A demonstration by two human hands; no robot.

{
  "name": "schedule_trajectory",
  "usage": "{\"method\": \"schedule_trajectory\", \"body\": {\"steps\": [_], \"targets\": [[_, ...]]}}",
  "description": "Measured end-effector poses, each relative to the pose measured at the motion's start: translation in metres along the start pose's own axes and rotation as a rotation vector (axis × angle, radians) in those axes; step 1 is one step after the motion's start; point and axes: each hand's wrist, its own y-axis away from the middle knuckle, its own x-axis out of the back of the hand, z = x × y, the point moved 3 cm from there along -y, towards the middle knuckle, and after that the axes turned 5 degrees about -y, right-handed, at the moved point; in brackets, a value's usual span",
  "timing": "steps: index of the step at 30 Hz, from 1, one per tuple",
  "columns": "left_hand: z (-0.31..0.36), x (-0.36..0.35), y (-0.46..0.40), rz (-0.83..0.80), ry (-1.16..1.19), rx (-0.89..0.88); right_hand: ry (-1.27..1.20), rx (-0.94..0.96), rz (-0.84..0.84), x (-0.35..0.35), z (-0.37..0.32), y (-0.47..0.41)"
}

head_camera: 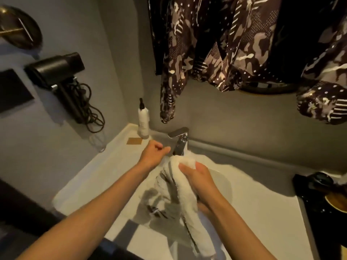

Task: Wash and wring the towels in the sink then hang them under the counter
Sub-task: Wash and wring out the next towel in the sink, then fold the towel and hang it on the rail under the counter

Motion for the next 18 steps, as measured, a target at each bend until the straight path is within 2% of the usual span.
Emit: {"method": "schedule_trajectory", "body": {"steps": [3,4,7,8,10,12,13,15,18], "targets": [[-0.068,-0.021,0.038,-0.110,0.475,0.359,-0.310,-0.087,0.023,0.008,0.010,0.018],[-0.079,-0.027,0.053,-0.171,0.625,0.422,-0.358,-0.089,0.015,0.010,0.012,0.024],[-0.081,-0.042,0.104,-0.391,1.028,0.425,-0.475,-0.051,-0.021,0.018,0.016,0.043],[-0.080,-0.044,0.117,-0.461,1.098,0.446,-0.489,-0.037,-0.024,0.020,0.017,0.052],[-0.075,-0.042,0.144,-0.592,1.100,0.424,-0.415,0.011,0.009,0.028,0.020,0.075],[-0.071,-0.043,0.176,-0.740,0.976,0.374,-0.267,0.089,0.061,0.041,0.021,0.105],[-0.069,-0.044,0.190,-0.765,0.931,0.346,-0.187,0.120,0.086,0.050,0.023,0.120],[-0.068,-0.052,0.216,-0.722,0.884,0.319,-0.085,0.117,0.171,0.069,0.039,0.154],[-0.078,-0.083,0.252,-0.686,0.790,0.299,-0.130,0.038,0.259,0.098,0.075,0.207]]}}
